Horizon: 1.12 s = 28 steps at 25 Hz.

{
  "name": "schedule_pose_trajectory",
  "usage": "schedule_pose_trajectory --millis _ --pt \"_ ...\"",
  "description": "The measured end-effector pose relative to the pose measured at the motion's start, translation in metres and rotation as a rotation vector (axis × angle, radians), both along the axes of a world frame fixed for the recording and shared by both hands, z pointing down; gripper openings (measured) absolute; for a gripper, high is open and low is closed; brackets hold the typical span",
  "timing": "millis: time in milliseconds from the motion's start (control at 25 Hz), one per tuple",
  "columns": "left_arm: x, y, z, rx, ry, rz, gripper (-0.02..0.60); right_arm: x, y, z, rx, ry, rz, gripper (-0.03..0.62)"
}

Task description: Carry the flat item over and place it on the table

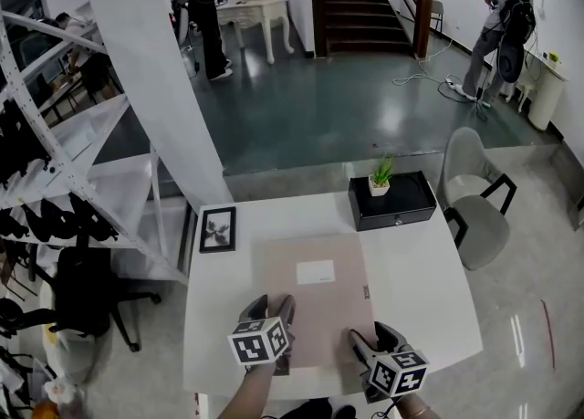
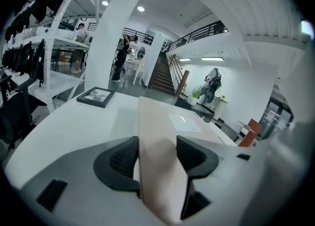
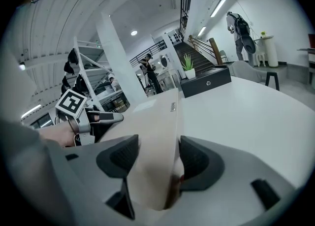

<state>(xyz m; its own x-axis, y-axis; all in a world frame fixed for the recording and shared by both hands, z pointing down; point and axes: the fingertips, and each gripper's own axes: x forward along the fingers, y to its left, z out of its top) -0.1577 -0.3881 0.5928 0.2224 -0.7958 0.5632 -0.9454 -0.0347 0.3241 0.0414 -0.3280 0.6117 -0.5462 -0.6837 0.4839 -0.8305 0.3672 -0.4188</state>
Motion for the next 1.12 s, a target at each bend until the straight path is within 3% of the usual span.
schedule_pose_trajectory --millis 1120 --pt "-0.004 -0.008 0.013 -0.088 -0.027 0.009 0.247 -0.005 -0.006 0.005 -0.028 0.036 0.012 0.272"
